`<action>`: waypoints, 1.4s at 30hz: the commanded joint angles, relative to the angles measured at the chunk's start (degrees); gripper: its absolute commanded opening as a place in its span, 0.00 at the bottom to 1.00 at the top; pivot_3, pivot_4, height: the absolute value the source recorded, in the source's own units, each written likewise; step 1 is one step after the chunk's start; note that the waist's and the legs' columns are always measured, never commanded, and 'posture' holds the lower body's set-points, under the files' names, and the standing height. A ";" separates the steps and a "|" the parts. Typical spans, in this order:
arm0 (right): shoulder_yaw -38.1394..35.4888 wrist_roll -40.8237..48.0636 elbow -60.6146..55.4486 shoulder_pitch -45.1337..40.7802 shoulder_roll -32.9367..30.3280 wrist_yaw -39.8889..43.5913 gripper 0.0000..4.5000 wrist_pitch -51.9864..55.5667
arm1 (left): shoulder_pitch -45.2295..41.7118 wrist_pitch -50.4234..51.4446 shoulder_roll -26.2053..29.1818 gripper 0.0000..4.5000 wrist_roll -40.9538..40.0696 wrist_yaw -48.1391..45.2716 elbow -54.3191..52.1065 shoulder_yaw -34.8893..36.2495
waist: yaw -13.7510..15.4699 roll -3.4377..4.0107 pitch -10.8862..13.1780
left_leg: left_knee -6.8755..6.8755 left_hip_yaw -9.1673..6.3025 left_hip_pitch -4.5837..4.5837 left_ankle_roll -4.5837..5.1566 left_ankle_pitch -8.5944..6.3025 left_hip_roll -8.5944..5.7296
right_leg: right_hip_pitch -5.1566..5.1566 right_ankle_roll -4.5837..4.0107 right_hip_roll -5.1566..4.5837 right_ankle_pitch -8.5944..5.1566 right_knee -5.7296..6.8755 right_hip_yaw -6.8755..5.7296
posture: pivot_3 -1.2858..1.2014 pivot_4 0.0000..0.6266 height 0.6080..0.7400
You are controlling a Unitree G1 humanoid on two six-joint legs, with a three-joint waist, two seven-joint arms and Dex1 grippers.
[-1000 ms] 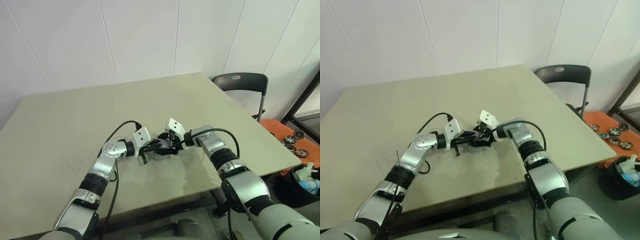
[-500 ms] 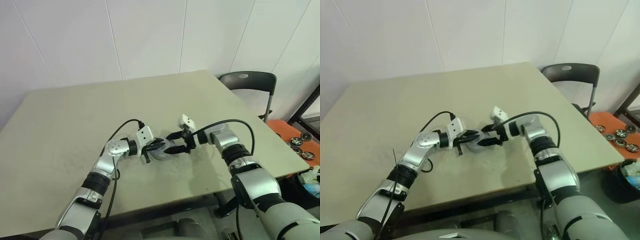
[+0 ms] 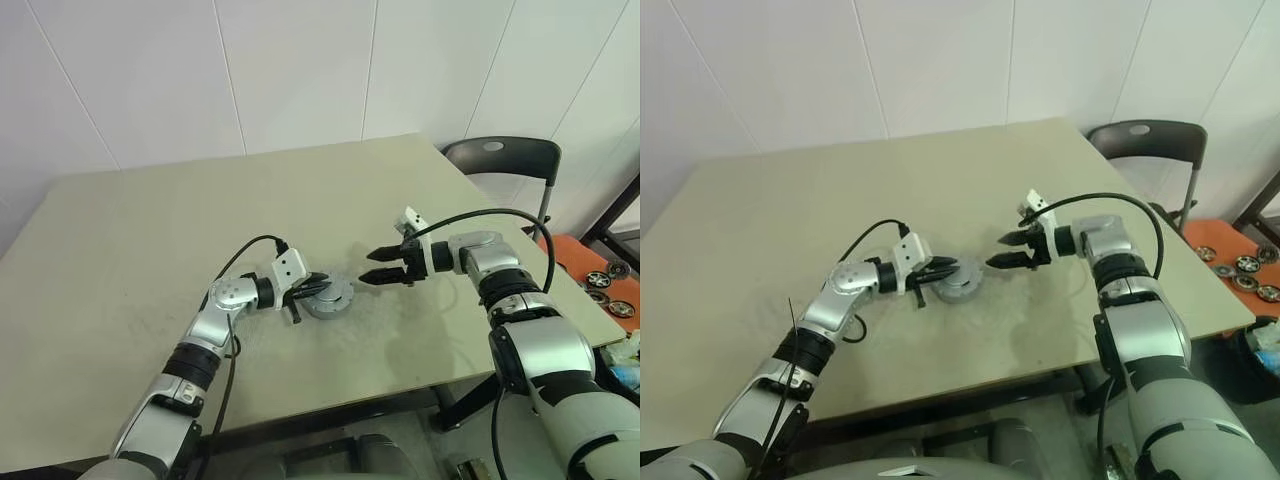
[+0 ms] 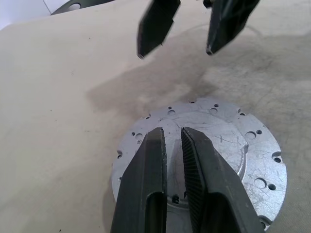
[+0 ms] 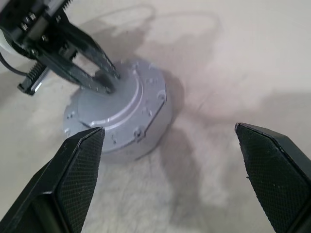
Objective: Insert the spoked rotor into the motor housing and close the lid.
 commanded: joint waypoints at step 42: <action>-2.43 6.24 -9.58 5.18 11.33 -12.36 1.00 26.61 | 7.77 6.93 6.03 0.14 -2.17 -1.31 -8.30 -0.01 | 0.59 -0.04 -0.10 | 0.18 -0.02 0.14 -0.02 0.03 -0.04 | 0.26 -0.25 0.13 -0.05 0.36 0.02 | 0.52 0.00 1.00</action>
